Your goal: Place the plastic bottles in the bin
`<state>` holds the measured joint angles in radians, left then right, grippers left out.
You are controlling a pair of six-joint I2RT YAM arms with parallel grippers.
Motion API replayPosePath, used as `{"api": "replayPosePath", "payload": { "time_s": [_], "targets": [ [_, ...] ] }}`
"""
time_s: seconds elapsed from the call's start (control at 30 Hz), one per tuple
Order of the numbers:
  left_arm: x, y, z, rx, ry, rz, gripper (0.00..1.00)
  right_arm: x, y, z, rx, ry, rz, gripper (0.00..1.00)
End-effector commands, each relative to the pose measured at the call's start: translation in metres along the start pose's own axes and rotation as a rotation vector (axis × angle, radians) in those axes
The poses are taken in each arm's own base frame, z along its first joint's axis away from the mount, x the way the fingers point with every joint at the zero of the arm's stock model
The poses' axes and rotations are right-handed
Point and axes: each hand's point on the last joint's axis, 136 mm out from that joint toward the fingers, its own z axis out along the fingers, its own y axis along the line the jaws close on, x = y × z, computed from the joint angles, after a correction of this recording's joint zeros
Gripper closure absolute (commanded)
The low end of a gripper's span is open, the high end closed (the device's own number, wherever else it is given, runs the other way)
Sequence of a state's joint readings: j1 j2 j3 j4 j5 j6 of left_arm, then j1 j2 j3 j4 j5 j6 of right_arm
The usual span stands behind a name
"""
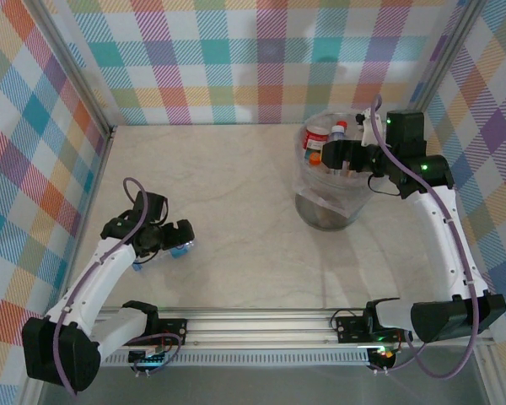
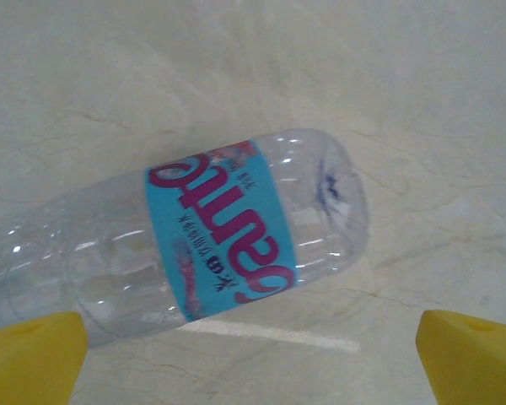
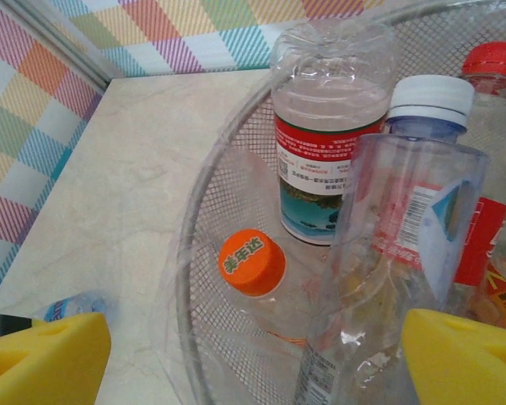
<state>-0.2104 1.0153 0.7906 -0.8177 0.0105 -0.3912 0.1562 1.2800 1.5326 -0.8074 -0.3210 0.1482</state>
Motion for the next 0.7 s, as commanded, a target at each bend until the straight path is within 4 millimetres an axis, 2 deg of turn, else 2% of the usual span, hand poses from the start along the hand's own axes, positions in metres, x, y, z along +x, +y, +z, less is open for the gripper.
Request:
{"api": "replayPosePath", "payload": {
  "time_s": [0.0, 0.13, 0.27, 0.33, 0.4, 0.53, 0.6, 0.67],
  "targets": [
    [0.002, 0.002, -0.002, -0.006, 0.019, 0.015, 0.0, -0.005, 0.011, -0.005, -0.046, -0.023, -0.017, 0.11],
    [0.008, -0.002, -0.002, 0.021, 0.043, 0.017, 0.0, -0.01, 0.014, -0.007, -0.061, -0.034, -0.021, 0.11],
    [0.003, 0.003, -0.008, -0.019, 0.034, 0.044, 0.0, -0.015, 0.019, -0.01, -0.079, -0.052, -0.027, 0.11],
    [0.002, -0.01, -0.007, 0.044, 0.044, 0.078, 0.0, -0.016, 0.022, -0.012, -0.089, -0.059, -0.036, 0.1],
    [-0.002, -0.011, -0.005, 0.038, 0.05, 0.102, 0.0, -0.019, 0.024, -0.012, -0.095, -0.066, -0.043, 0.1],
    [-0.014, -0.021, -0.003, 0.046, 0.066, 0.224, 0.0, -0.022, 0.028, -0.014, -0.115, -0.075, -0.05, 0.1],
    [-0.022, -0.032, -0.008, 0.08, 0.071, 0.304, 0.0, -0.022, 0.029, -0.014, -0.121, -0.078, -0.054, 0.1],
    [-0.027, -0.033, -0.013, 0.067, 0.069, 0.388, 0.0, -0.021, 0.029, -0.015, -0.122, -0.078, -0.056, 0.1]
  ]
}}
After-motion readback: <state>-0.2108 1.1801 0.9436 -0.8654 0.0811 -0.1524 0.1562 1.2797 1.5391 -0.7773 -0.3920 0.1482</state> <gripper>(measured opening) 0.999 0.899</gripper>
